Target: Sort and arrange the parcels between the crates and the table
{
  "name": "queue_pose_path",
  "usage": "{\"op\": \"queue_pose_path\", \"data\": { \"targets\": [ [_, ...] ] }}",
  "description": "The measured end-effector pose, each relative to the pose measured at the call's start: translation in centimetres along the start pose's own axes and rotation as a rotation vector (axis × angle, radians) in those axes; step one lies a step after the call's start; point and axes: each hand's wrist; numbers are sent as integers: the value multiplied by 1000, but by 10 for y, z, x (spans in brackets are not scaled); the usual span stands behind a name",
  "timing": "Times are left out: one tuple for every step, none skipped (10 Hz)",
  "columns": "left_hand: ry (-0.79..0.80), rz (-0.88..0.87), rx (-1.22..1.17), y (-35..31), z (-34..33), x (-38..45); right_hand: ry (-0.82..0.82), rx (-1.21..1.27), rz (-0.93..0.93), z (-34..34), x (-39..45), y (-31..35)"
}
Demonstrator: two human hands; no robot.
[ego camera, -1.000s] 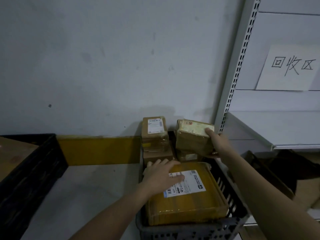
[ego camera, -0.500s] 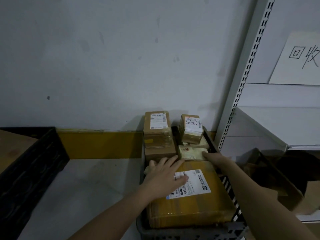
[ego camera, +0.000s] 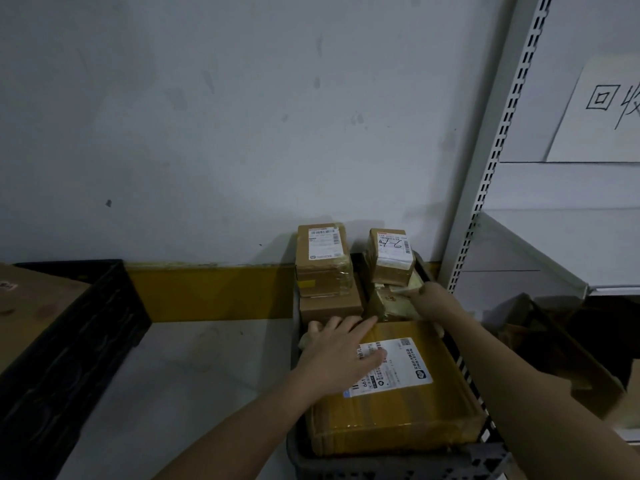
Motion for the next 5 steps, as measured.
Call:
{"op": "queue_pose_path", "data": {
  "targets": [
    [16, 0, -77, 1, 6, 2, -131, -66, 116, -2, -14, 25],
    [-16, -18, -296, 9, 15, 0, -150, -90, 203, -5, -26, 55],
    [-92, 3, -467, 30, 32, -8, -89, -96, 238, -10, -35, 86],
    [-120, 93, -397, 66, 59, -21, -50, -138, 291, -18, -34, 119],
    [-168, 185, -259, 104, 88, -35, -55, -51, 373, -30, -31, 153]
  ]
}}
Point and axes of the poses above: each hand's wrist, its own x-axis towards the middle knuckle, its own z-axis out of the back of the hand, y = z × x, and after that the axes turned 14 degrees about y, right-handed
